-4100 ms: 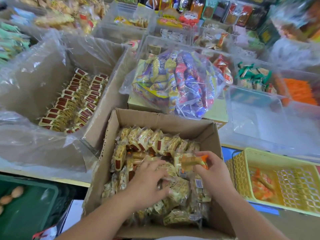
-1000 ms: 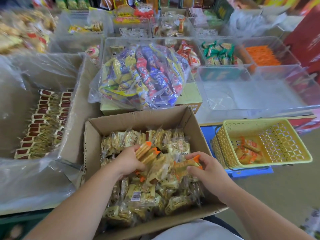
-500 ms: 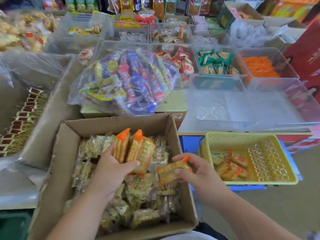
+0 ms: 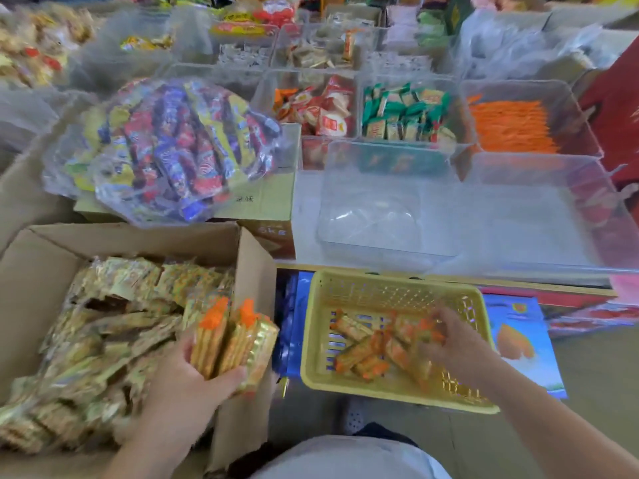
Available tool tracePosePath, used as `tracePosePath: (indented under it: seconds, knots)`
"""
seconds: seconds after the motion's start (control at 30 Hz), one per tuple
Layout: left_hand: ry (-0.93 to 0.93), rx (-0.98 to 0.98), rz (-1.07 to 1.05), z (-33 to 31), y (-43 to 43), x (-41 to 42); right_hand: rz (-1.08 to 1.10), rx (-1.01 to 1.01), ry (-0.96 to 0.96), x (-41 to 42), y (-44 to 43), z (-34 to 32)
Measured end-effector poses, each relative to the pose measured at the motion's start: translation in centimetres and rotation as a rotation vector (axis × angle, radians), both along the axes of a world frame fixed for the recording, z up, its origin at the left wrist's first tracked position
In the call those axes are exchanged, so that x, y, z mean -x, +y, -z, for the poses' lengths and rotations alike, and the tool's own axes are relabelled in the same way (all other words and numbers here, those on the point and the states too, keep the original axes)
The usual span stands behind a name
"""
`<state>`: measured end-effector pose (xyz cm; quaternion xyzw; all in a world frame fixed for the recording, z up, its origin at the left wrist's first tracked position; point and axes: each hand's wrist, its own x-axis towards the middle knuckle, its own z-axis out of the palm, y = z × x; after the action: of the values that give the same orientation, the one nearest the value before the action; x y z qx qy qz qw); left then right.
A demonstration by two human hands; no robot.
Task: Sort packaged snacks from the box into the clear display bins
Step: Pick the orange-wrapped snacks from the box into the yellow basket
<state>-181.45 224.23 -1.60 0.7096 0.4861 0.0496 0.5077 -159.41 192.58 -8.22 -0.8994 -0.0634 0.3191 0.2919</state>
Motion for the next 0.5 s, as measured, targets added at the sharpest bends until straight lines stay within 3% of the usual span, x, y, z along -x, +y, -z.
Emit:
tracePosePath:
  seconds: [0.13, 0.2, 0.37, 0.5]
  knots:
    - [-0.025, -0.08, 0.109, -0.6, -2.9, -1.4, -0.402, 0.257, 0.02, -1.3, 0.6, 2.2]
    - [-0.013, -0.084, 0.153, -1.1, -4.1, -2.5, -0.528, 0.268, 0.009, -1.4, 1.2, 3.7]
    - [0.039, -0.093, 0.4, -2.1, -6.5, -6.4, -0.647, 0.301, -0.01, -0.9, 1.9, 5.0]
    - [0.121, -0.199, 0.64, -0.8, -8.3, -10.0, -0.636, 0.234, -0.312, -1.1, 0.2, 2.1]
